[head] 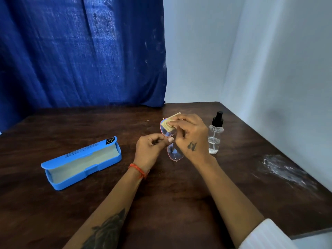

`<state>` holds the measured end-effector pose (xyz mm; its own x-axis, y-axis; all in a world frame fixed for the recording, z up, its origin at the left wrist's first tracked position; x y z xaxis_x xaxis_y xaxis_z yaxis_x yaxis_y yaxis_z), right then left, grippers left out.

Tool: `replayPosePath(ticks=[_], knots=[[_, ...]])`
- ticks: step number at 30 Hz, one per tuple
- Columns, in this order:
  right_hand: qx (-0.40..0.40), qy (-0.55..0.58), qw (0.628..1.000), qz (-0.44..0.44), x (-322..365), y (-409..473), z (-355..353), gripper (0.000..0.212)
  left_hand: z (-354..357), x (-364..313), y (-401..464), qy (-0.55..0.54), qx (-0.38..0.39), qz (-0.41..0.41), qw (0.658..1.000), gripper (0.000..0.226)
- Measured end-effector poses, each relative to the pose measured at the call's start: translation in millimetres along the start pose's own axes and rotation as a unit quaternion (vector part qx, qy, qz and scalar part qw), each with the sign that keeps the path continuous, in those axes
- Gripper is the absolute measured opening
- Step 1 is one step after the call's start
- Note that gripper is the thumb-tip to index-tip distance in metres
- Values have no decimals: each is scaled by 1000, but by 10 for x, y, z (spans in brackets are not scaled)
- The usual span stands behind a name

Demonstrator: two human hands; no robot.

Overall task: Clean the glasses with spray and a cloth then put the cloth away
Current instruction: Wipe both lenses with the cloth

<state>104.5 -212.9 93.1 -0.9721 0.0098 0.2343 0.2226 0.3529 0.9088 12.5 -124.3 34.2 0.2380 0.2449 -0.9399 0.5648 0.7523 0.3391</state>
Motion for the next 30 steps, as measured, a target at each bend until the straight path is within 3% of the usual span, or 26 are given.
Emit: replayPosePath(ticks=[3,6,9,15,19,24,30], knots=[[5,-18,1000,8,46,-28,45,38,10,-5,-7,8,7,1,1000,5],[53,13,998,-41,210,-81,135,36,-35,13,11,30,-13,0,999,17],[78,62,994,-38,223,-83,146,36,-80,11,11,11,-34,-3,999,12],[42,50,997,43,28,-26,62,28,-32,-3,8,-19,-20,-9,1000,5],[-8,-3,999,40,-5,-26,19,36,-27,0,12,-30,-13,-6,999,8],[50,9,997,-53,216,-96,132,34,-42,27,21,-21,-17,-7,1000,17],[60,65,996,-10,125,-69,84,27,-58,19,21,-25,-36,-8,999,12]])
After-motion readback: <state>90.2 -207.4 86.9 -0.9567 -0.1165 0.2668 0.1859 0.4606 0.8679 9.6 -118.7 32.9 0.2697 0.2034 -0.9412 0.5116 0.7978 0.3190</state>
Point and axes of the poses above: each hand's wrist, its own y-axis towards the middle knuckle, its own z-axis out of the palm, x = y × z, the point moved 6 cm from there along y, towards the middle knuckle, and after that the axes turned 9 degrees about -y, right-handed, at the moved point
